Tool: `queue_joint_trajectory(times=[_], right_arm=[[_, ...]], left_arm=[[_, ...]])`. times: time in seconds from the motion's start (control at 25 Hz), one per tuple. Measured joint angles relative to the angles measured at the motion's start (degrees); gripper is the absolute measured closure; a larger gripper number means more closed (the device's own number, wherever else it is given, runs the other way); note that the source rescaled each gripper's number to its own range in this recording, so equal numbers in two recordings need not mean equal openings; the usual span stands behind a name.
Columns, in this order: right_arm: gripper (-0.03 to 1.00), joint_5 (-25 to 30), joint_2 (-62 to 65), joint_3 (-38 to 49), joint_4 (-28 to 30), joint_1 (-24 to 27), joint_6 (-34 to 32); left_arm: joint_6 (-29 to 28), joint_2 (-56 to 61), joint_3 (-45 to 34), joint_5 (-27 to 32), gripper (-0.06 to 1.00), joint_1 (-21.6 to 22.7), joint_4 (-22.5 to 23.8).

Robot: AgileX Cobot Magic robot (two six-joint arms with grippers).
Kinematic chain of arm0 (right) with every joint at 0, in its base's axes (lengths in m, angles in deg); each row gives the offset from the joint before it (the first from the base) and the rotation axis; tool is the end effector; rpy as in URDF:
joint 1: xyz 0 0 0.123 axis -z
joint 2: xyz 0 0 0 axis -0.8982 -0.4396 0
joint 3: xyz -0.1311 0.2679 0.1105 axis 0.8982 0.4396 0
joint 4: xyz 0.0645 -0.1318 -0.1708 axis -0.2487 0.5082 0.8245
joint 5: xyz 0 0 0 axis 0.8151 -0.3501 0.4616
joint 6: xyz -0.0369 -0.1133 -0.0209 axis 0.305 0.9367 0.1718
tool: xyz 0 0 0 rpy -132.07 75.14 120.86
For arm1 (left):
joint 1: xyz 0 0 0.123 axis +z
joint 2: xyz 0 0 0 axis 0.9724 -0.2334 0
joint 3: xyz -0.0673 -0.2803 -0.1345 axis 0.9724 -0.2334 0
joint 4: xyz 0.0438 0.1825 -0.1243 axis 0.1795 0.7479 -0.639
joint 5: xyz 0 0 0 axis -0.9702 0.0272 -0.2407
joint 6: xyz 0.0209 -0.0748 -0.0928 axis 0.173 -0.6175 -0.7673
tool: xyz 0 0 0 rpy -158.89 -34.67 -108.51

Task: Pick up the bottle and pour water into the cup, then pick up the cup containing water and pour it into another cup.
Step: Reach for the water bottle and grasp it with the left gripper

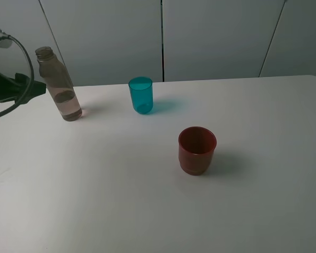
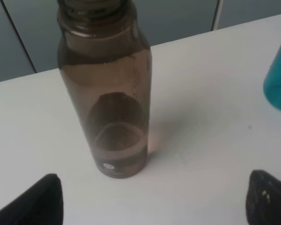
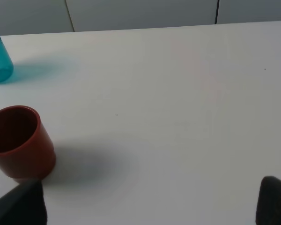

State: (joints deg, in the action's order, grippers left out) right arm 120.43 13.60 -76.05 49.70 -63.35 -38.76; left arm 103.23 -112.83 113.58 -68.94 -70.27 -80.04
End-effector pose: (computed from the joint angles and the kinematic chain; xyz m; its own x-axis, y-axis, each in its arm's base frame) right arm -0.0387 0.0097 0.2473 -0.4872 0.0383 -0.8725 -0.0414 0.9969 0.0669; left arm 0.2725 -0.0068 0.2506 -0.5565 0.1061 -0.8240 0.2370 0.9709 -0.0351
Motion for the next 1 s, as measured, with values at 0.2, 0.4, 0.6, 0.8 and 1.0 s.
queue_joint_trajectory(times=[0.2, 0.4, 0.6, 0.8, 1.0], right_arm=[[0.21, 0.0, 0.0, 0.0, 0.0, 0.0, 0.0], [0.21, 0.0, 0.0, 0.0, 0.0, 0.0, 0.0], [0.21, 0.0, 0.0, 0.0, 0.0, 0.0, 0.0], [0.21, 0.0, 0.0, 0.0, 0.0, 0.0, 0.1], [0.21, 0.0, 0.0, 0.0, 0.0, 0.0, 0.1]], left_arm=[[-29.8, 2.2, 0.4, -4.2, -0.04, -1.4, 24.7], [-64.0, 4.5, 0.4, -7.1, -0.04, -3.7, 57.7], [-87.5, 4.7, -0.2, -12.3, -0.04, -5.9, 80.8], [-99.2, 4.8, -4.9, -20.2, -0.04, -6.0, 92.8], [-103.4, 4.8, -8.7, -25.2, -0.04, -6.1, 98.7]])
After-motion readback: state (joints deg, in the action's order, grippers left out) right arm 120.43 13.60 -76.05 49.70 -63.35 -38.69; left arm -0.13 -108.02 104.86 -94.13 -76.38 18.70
